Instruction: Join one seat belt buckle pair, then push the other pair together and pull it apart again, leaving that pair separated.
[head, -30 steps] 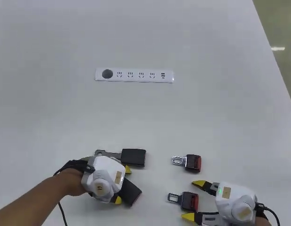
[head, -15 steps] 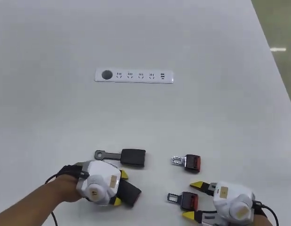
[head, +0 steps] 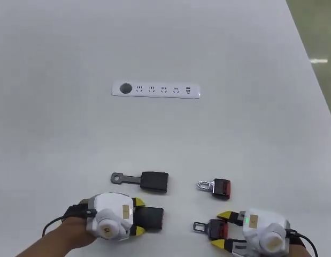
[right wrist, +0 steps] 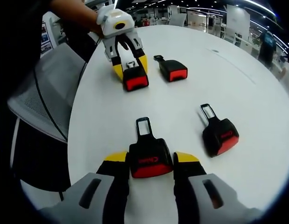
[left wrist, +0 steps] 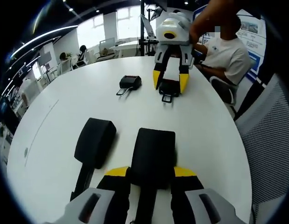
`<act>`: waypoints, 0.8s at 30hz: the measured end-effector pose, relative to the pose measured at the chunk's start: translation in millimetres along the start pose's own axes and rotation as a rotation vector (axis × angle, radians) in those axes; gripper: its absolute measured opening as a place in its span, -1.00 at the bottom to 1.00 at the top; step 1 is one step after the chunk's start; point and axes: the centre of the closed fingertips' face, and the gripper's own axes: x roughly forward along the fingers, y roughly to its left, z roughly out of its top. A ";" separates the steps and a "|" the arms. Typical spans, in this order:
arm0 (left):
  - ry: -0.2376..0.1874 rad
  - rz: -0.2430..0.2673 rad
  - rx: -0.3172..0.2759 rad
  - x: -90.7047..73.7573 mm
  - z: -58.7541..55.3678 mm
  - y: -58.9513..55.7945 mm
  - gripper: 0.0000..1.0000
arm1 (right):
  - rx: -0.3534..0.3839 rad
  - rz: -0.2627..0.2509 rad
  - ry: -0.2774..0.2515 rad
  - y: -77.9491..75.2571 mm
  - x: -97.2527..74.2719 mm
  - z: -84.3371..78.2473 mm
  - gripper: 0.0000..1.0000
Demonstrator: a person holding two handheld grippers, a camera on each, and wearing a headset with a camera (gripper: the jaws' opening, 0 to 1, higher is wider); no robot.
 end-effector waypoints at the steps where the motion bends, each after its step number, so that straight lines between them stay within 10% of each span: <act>1: -0.004 0.004 0.001 0.3 -0.7 -0.1 -0.31 | -0.004 0.002 0.007 -0.4 0.6 -1.1 -0.31; 12: 0.032 -0.029 0.024 2.1 0.7 -1.1 -0.32 | -0.045 0.028 0.125 -1.5 1.2 -1.9 -0.33; 24: 0.081 -0.033 0.020 2.1 -2.0 -2.5 -0.32 | -0.033 0.016 0.139 -2.8 6.2 -0.4 -0.33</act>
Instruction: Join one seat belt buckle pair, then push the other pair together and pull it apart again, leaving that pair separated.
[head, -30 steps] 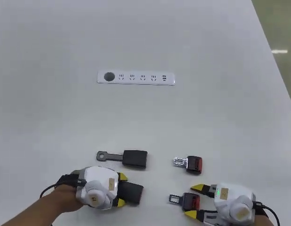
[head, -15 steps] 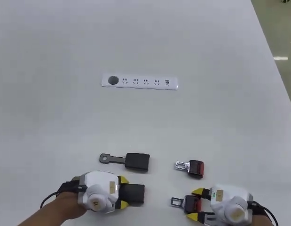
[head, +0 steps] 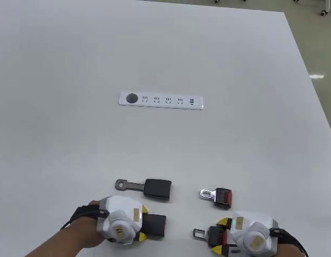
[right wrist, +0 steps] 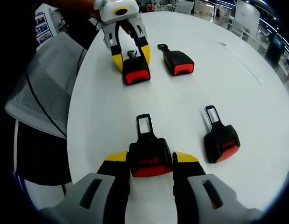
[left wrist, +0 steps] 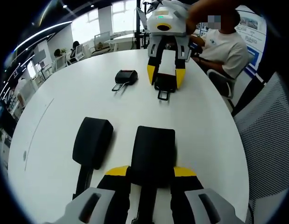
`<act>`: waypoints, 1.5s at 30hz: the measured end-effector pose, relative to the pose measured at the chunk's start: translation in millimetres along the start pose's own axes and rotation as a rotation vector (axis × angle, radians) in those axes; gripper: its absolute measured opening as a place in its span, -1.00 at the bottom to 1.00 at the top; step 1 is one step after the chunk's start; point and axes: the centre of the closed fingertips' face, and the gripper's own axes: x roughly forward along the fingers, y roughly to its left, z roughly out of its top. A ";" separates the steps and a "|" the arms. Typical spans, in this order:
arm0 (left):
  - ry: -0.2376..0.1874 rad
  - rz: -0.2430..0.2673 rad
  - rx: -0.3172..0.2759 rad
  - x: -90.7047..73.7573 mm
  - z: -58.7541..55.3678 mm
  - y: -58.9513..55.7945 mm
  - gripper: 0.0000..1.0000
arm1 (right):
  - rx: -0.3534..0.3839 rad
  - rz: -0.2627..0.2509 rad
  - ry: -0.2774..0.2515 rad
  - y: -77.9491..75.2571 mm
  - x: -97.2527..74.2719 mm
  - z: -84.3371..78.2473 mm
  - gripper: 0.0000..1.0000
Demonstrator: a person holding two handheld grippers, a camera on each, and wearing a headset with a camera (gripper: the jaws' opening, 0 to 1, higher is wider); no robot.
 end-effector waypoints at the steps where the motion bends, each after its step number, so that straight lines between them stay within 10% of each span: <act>1: 0.001 0.001 -0.002 0.1 -0.7 0.0 -0.32 | -0.002 0.000 -0.001 0.0 1.3 1.1 -0.33; 45: 0.017 -0.001 -0.001 -1.0 -0.3 1.4 -0.34 | -0.076 0.023 -0.072 14.2 51.6 71.9 -0.34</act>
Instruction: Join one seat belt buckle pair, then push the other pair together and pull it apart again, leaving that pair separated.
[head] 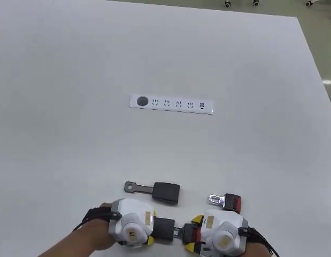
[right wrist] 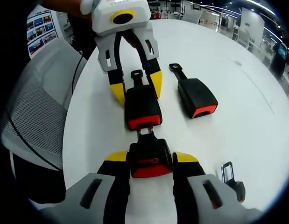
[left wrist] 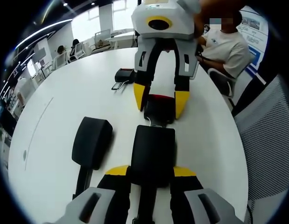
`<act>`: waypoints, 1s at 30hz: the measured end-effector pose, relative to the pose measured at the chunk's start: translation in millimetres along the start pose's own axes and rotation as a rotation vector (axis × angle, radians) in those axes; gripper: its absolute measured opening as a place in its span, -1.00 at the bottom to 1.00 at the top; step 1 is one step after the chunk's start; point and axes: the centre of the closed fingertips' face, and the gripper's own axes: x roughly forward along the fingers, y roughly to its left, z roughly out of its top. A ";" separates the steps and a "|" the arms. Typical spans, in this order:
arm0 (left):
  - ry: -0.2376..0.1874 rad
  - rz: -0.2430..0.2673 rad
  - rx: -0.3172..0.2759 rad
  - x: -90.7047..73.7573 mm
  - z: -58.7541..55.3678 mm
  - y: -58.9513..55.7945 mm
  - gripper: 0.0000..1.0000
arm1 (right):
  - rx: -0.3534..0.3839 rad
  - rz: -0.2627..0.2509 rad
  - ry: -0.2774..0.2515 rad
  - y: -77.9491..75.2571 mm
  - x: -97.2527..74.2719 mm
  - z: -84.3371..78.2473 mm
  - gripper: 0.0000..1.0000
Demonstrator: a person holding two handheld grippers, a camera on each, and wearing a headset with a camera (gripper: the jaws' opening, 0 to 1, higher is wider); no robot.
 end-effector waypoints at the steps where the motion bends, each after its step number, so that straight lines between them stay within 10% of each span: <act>1: -0.005 -0.001 -0.001 -0.1 0.0 -0.1 -0.34 | -0.008 0.001 0.002 0.4 0.4 0.0 -0.34; 30: 0.001 -0.013 0.014 -2.9 1.7 -1.6 -0.36 | -0.056 0.015 -0.017 6.0 9.4 19.3 -0.36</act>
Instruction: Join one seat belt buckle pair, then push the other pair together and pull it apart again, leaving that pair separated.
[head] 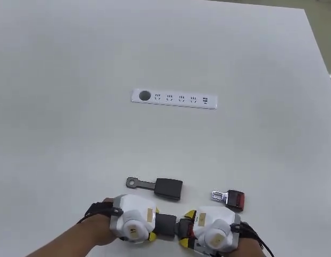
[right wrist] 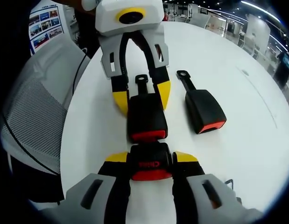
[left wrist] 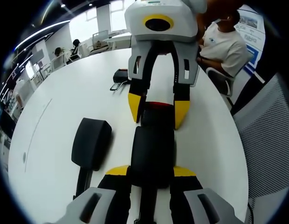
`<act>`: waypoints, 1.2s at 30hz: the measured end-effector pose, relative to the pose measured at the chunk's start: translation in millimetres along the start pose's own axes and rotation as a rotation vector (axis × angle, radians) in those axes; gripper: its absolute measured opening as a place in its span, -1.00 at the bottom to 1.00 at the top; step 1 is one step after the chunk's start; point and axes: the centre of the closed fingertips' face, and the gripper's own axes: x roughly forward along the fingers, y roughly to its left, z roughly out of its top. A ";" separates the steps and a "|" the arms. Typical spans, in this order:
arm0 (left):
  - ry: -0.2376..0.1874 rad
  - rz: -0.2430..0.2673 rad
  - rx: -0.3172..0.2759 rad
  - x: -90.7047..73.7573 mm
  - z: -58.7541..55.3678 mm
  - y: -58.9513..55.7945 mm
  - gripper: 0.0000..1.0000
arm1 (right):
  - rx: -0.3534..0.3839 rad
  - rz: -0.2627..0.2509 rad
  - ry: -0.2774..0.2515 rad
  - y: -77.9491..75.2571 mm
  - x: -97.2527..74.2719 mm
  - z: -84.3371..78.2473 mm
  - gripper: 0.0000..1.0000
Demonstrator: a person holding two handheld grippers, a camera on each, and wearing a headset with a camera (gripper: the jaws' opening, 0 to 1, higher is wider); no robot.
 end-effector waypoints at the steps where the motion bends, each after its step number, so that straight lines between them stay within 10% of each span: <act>1: -0.001 0.000 -0.002 -0.1 -0.3 0.1 -0.36 | -0.001 0.001 -0.002 0.0 0.1 -0.3 -0.36; 36: -0.080 -0.033 0.042 -0.7 -2.6 0.4 -0.37 | 0.008 0.005 -0.175 0.9 -11.1 3.1 -0.37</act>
